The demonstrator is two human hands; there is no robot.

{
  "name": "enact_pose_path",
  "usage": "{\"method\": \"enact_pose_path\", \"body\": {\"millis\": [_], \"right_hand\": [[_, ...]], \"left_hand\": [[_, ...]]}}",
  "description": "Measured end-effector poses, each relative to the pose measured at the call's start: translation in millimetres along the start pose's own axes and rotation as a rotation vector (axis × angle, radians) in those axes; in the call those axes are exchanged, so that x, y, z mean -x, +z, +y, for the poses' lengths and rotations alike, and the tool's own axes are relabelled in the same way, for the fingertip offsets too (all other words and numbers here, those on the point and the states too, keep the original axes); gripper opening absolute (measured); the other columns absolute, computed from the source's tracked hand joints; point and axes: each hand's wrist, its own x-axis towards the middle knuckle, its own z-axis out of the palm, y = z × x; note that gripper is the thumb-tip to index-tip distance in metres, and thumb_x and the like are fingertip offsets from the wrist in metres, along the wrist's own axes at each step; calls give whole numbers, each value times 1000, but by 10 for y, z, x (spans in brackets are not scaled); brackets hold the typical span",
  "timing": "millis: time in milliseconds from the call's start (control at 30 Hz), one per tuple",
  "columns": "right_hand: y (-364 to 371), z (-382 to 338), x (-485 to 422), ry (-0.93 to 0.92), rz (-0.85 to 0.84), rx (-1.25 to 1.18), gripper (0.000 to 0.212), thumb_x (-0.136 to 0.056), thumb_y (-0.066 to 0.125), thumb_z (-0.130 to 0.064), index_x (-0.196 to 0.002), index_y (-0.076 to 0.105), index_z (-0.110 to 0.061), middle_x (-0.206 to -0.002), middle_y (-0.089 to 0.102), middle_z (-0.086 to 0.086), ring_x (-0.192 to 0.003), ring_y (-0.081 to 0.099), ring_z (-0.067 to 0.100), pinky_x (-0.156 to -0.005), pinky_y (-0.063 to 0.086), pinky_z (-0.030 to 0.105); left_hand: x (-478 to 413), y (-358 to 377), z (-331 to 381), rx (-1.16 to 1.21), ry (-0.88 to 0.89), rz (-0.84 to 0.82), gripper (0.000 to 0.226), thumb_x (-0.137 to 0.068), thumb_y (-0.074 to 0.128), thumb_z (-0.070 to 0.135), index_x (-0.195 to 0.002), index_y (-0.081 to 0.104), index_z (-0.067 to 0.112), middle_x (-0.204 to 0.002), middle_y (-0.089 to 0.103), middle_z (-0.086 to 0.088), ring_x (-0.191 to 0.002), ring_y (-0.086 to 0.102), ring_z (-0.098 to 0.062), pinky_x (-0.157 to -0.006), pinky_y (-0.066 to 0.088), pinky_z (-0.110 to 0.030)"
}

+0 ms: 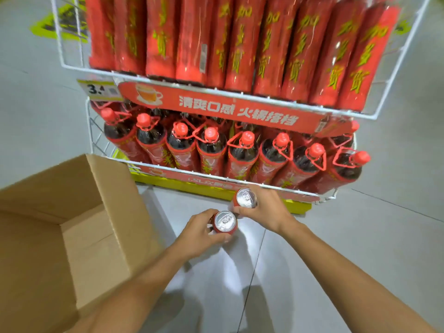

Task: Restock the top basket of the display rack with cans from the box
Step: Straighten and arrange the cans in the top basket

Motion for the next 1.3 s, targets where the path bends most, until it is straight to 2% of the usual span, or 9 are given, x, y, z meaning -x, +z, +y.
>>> {"method": "enact_pose_path", "body": {"millis": [100, 333, 500, 600, 767, 900, 1033, 1133, 1300], "right_hand": [[-934, -865, 485, -31, -12, -2, 46, -70, 76, -69, -92, 66, -30, -86, 74, -13, -79, 69, 6, -74, 56, 40], [-3337, -3242, 1579, -112, 103, -17, 67, -61, 81, -69, -118, 62, -37, -99, 73, -24, -93, 68, -3, -84, 55, 29], [-4802, -4617, 2049, -154, 277, -85, 64, -60, 82, -70, -111, 61, -38, -97, 74, -26, -91, 68, -4, -86, 55, 27], [-5454, -5193, 2190, -198, 393, -165, 52, -66, 87, -61, -105, 65, -34, -97, 74, -28, -93, 69, -5, -84, 56, 28], [-6109, -5711, 2138, -264, 558, -225, 45, -72, 80, -68, -103, 73, -37, -92, 77, -20, -84, 71, 3, -80, 58, 36], [-6475, -5881, 1835, -273, 599, -259, 34, -79, 82, -57, -104, 76, -34, -84, 78, -18, -80, 73, 0, -82, 60, 38], [-6803, -5925, 1377, -205, 661, -204, 54, -75, 70, -79, -104, 75, -34, -84, 77, -17, -86, 72, 1, -85, 59, 39], [-6910, -5946, 1112, -147, 667, -169, 53, -77, 68, -78, -98, 74, -30, -78, 68, -15, -89, 69, 12, -89, 57, 41], [-6865, -5897, 871, -50, 650, -103, 78, -72, 57, -90, -113, 75, -27, -105, 78, -2, -106, 71, 25, -92, 56, 43]], "left_hand": [[517, -664, 1095, 13, 41, -51, 55, -68, 92, 29, -117, 67, 26, -109, 73, 11, -106, 68, -9, -96, 57, -41], [1833, -2323, 4052, -86, 265, -132, 45, -71, 89, 25, -113, 71, 25, -108, 75, 6, -105, 70, -14, -94, 57, -36], [2371, -3191, 5745, -50, 385, -31, 40, -72, 88, 25, -109, 74, 23, -104, 77, 6, -97, 70, -7, -89, 58, -31], [2555, -3519, 6527, -7, 450, 80, 39, -71, 85, 39, -108, 72, 39, -102, 76, 12, -91, 71, -7, -86, 56, -26], [2517, -3787, 7355, 73, 565, 283, 38, -72, 80, 48, -104, 75, 27, -97, 78, 11, -91, 73, -8, -88, 57, -36], [2250, -3849, 7829, 133, 576, 437, 18, -78, 84, 38, -91, 74, 30, -88, 77, 19, -85, 71, 2, -81, 54, -22], [1911, -3960, 8214, 168, 552, 550, 19, -78, 85, 40, -88, 71, 33, -86, 77, 17, -83, 72, 1, -82, 56, -28], [1697, -4013, 8380, 137, 503, 604, 21, -76, 84, 47, -86, 71, 35, -84, 77, 17, -81, 71, 3, -83, 57, -29], [1420, -4040, 8412, 34, 429, 620, 34, -77, 78, 60, -88, 79, 29, -82, 77, 17, -78, 71, 4, -81, 59, -32]]}}
